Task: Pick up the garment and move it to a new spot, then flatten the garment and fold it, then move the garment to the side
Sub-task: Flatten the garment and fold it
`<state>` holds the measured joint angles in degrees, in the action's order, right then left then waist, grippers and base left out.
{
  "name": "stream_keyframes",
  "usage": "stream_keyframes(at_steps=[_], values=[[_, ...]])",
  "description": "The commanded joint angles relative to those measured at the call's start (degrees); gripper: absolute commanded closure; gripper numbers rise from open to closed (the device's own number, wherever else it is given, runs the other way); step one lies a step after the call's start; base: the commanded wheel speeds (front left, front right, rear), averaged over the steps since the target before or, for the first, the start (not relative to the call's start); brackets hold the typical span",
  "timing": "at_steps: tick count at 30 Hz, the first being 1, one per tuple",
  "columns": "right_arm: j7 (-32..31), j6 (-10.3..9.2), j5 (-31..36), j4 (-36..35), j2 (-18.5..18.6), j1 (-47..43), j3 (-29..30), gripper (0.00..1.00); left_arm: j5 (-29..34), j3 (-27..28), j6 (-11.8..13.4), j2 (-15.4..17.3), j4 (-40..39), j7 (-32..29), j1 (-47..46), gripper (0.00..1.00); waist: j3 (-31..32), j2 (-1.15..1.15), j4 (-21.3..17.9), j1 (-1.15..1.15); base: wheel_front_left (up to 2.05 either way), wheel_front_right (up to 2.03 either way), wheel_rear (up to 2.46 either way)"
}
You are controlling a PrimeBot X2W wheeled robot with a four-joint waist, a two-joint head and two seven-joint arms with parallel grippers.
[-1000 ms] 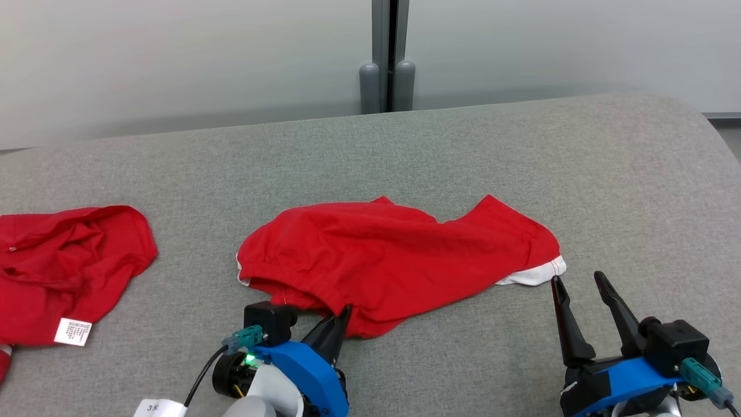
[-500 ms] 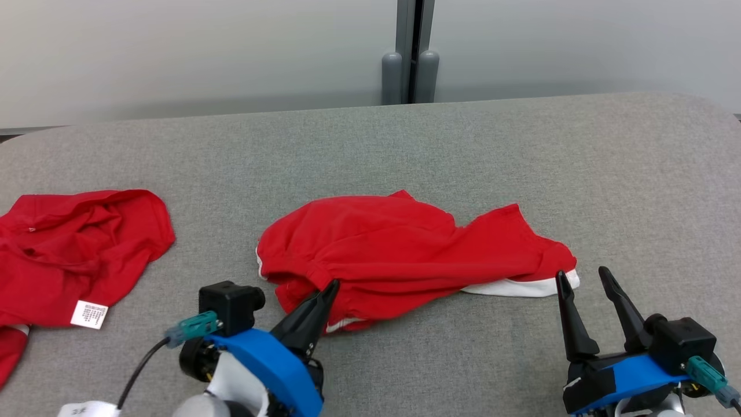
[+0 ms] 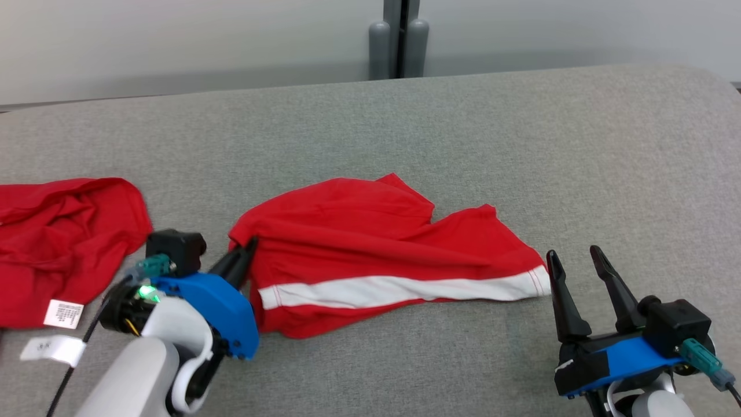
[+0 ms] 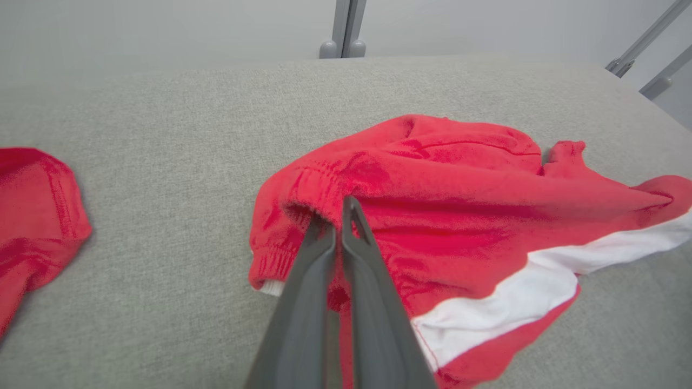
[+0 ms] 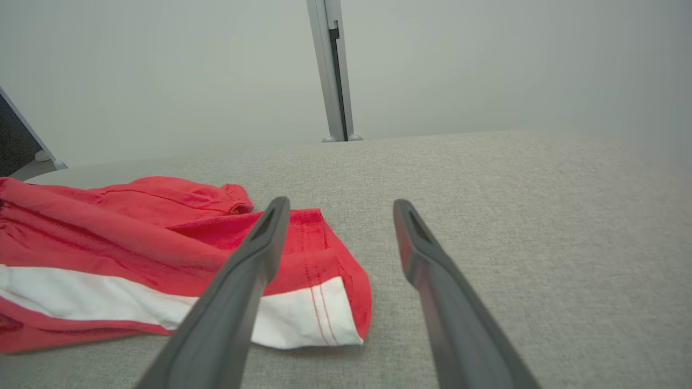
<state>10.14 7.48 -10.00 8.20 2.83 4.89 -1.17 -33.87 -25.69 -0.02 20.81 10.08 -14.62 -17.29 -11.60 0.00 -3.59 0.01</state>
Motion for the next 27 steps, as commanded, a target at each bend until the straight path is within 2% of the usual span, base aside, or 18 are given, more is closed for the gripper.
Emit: stream_keyframes(at_steps=[1,7,8,9,17,27], values=[[0.2,0.03,-0.1,-0.1,0.1,0.7,0.1,0.00,0.4,0.1,0.0,0.1,0.3,0.6,-1.4,1.00,-0.5,0.00,-0.6,-0.01,0.00,0.00,0.00],[0.4,0.03,0.1,0.3,0.1,1.4,0.1,0.00,3.1,0.7,0.5,0.0,10.2,4.7,-7.3,1.00,-1.2,0.00,-1.7,-0.01,0.00,0.00,0.00],[0.4,0.03,0.1,0.4,0.1,1.4,0.1,0.00,2.9,0.8,0.3,-0.3,11.1,5.2,-7.6,0.20,-1.1,0.00,-1.8,-0.01,0.00,0.00,0.00],[0.5,0.03,0.1,0.6,0.1,1.3,0.1,0.00,2.7,0.8,0.2,-0.8,11.9,5.7,-7.7,0.00,-0.9,0.00,-1.8,-0.01,0.00,0.00,0.00],[0.2,0.03,-0.1,1.0,0.1,-0.3,0.8,0.00,-0.4,2.4,0.1,-3.6,12.9,11.7,-3.1,0.00,1.8,0.00,-0.4,-0.01,0.00,0.00,0.00],[-1.0,0.03,0.5,-0.3,0.1,-2.1,2.3,0.00,-2.6,6.2,-0.8,-5.9,8.6,26.3,5.2,0.00,5.0,0.00,2.3,-0.01,0.00,0.00,0.00]])
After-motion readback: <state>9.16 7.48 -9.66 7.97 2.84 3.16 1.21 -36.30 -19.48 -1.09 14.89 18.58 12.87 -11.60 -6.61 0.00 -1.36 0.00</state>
